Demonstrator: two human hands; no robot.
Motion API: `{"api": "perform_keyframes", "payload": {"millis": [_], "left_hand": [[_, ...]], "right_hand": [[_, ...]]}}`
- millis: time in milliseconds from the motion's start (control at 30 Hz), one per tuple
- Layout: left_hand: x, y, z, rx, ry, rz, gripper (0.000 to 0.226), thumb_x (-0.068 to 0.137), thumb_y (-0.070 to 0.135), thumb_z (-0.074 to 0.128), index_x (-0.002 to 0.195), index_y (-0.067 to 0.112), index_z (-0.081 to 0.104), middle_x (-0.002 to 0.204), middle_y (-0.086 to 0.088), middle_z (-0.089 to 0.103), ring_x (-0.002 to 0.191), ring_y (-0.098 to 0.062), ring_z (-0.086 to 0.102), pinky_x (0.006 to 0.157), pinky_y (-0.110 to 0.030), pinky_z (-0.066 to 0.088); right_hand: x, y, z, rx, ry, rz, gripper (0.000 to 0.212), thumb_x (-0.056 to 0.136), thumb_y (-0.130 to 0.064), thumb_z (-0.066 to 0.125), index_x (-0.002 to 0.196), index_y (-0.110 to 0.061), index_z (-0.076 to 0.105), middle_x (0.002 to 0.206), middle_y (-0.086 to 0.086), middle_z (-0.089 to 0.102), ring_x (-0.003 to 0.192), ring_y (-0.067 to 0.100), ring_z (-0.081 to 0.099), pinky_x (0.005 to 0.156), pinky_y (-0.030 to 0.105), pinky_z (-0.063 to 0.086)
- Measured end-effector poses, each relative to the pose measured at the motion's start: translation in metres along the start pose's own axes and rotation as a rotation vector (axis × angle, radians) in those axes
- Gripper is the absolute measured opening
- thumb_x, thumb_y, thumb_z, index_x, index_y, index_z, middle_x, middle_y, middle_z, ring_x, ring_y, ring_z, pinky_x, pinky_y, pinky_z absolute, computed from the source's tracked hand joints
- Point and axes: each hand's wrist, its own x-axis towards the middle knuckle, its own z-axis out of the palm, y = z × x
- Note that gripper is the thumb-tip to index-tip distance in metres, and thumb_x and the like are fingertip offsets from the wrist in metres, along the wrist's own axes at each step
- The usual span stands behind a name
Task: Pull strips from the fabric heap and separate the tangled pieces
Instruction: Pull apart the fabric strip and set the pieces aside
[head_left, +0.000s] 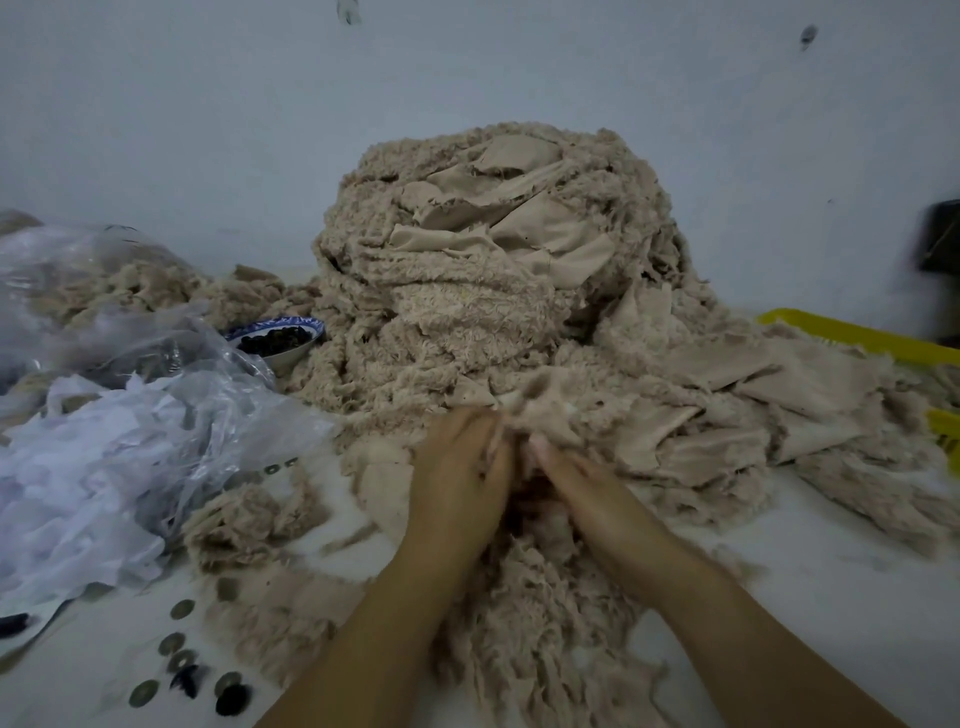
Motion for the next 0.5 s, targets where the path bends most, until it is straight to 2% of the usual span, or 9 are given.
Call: {"api": "perform_keyframes", "payload": {"millis": [67, 133, 167, 233, 300, 333, 400, 433, 500], "left_hand": [[-0.004, 0.009, 0.005, -0.020, -0.107, 0.156, 0.033, 0.087, 0.007, 0.054, 0.115, 0.001, 0.070, 0.116, -0.011, 0.064, 0.109, -0.017, 0.052, 0.096, -0.013, 0.036], [-0.004, 0.012, 0.008, -0.046, -0.117, 0.216, 0.037, 0.086, 0.002, 0.053, 0.119, 0.000, 0.070, 0.116, -0.011, 0.065, 0.108, -0.016, 0.053, 0.096, -0.009, 0.033], [-0.003, 0.011, 0.007, -0.079, -0.104, 0.191, 0.038, 0.087, 0.002, 0.051, 0.120, 0.001, 0.070, 0.117, -0.009, 0.064, 0.109, -0.016, 0.054, 0.097, -0.009, 0.034], [-0.001, 0.007, 0.004, -0.161, -0.055, 0.048, 0.039, 0.095, 0.003, 0.045, 0.126, 0.007, 0.068, 0.122, -0.001, 0.061, 0.114, -0.012, 0.053, 0.102, -0.013, 0.038], [-0.001, 0.001, 0.000, -0.229, 0.007, -0.160, 0.040, 0.101, 0.004, 0.042, 0.131, 0.016, 0.065, 0.126, 0.006, 0.062, 0.112, -0.008, 0.056, 0.103, -0.025, 0.045], [-0.001, -0.001, -0.002, -0.286, 0.049, -0.273, 0.041, 0.102, 0.006, 0.041, 0.132, 0.021, 0.064, 0.120, 0.012, 0.066, 0.103, -0.007, 0.060, 0.097, -0.028, 0.050], [0.002, -0.005, -0.005, -0.464, 0.152, -0.474, 0.043, 0.104, 0.010, 0.036, 0.126, 0.032, 0.066, 0.097, 0.021, 0.073, 0.078, -0.005, 0.065, 0.071, -0.022, 0.056], [0.004, -0.006, -0.006, -0.563, 0.210, -0.544, 0.046, 0.105, 0.010, 0.034, 0.120, 0.038, 0.067, 0.091, 0.020, 0.074, 0.073, -0.003, 0.066, 0.066, -0.021, 0.055], [0.007, -0.006, -0.008, -0.737, 0.324, -0.626, 0.055, 0.104, 0.008, 0.032, 0.103, 0.049, 0.069, 0.097, 0.011, 0.075, 0.085, -0.009, 0.070, 0.071, -0.029, 0.060]], "right_hand": [[0.002, -0.001, -0.001, 0.095, 0.044, 0.007, 0.052, 0.088, -0.068, 0.056, 0.109, -0.026, 0.075, 0.112, 0.003, 0.075, 0.111, 0.018, 0.069, 0.098, 0.036, 0.050], [0.005, -0.003, -0.006, 0.164, 0.168, 0.049, 0.044, 0.097, -0.054, 0.050, 0.104, -0.021, 0.078, 0.107, 0.006, 0.076, 0.110, 0.023, 0.069, 0.100, 0.041, 0.050], [0.007, -0.002, -0.009, 0.203, 0.220, 0.059, 0.045, 0.096, -0.053, 0.052, 0.109, -0.017, 0.076, 0.109, 0.008, 0.075, 0.110, 0.025, 0.069, 0.102, 0.044, 0.050], [0.007, -0.003, -0.014, 0.201, 0.260, 0.000, 0.059, 0.086, -0.062, 0.060, 0.121, -0.015, 0.069, 0.117, 0.007, 0.073, 0.112, 0.024, 0.068, 0.101, 0.046, 0.051], [0.003, -0.006, -0.014, -0.024, 0.255, -0.094, 0.053, 0.082, -0.061, 0.062, 0.116, -0.021, 0.071, 0.108, -0.004, 0.074, 0.105, 0.014, 0.069, 0.094, 0.035, 0.054], [0.002, -0.008, -0.013, -0.192, 0.247, -0.119, 0.042, 0.088, -0.053, 0.061, 0.114, -0.021, 0.070, 0.104, -0.007, 0.073, 0.101, 0.009, 0.067, 0.091, 0.028, 0.054], [0.004, -0.006, -0.012, -0.505, 0.235, -0.133, 0.024, 0.102, -0.024, 0.055, 0.119, -0.009, 0.064, 0.110, 0.001, 0.068, 0.102, 0.015, 0.063, 0.088, 0.021, 0.052], [0.006, -0.004, -0.013, -0.600, 0.235, -0.137, 0.024, 0.103, -0.017, 0.051, 0.120, -0.003, 0.060, 0.115, 0.006, 0.065, 0.103, 0.019, 0.061, 0.088, 0.023, 0.052], [0.006, -0.003, -0.013, -0.660, 0.264, -0.141, 0.030, 0.103, -0.022, 0.049, 0.127, -0.005, 0.058, 0.122, 0.007, 0.065, 0.104, 0.023, 0.062, 0.088, 0.032, 0.053]]}}
